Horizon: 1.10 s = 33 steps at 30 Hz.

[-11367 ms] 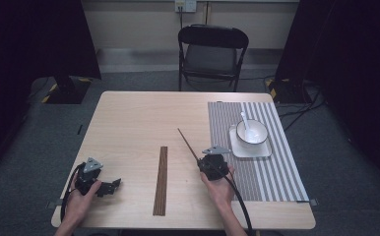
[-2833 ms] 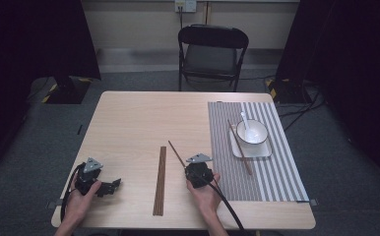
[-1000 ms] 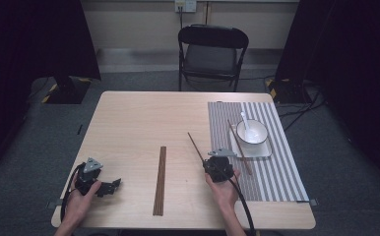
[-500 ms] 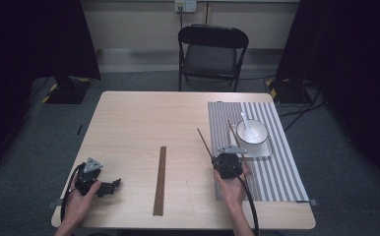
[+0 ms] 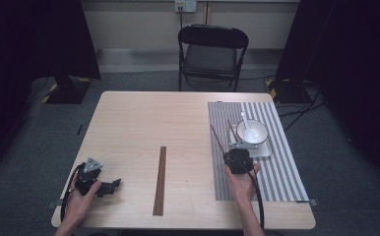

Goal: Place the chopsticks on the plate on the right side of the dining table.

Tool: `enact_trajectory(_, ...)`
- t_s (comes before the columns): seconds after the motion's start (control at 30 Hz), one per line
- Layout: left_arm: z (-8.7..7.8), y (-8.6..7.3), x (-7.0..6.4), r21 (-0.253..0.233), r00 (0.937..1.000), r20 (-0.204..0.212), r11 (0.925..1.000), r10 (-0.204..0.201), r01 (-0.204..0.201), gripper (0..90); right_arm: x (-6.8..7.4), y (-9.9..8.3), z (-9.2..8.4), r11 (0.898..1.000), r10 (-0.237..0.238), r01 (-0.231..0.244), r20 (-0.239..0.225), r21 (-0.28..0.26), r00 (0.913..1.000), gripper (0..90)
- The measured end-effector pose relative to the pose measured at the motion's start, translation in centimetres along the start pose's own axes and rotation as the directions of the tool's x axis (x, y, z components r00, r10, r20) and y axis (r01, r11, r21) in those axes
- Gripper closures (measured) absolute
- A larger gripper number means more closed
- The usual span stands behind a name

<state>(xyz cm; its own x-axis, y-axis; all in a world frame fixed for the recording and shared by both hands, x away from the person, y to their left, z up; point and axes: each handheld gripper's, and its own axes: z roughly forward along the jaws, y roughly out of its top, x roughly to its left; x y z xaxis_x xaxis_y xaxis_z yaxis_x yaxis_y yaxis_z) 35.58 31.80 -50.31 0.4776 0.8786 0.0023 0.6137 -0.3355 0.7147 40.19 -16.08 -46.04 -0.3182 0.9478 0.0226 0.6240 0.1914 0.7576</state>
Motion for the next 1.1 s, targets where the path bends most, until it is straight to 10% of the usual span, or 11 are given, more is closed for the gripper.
enact_trajectory(1.1,0.0,0.0,0.0,0.0,1.0,0.0,1.0,-0.001,0.001,0.5,-3.1,0.6,1.9,0.999,0.008,-0.011,0.105,0.035,0.9944,85.6)
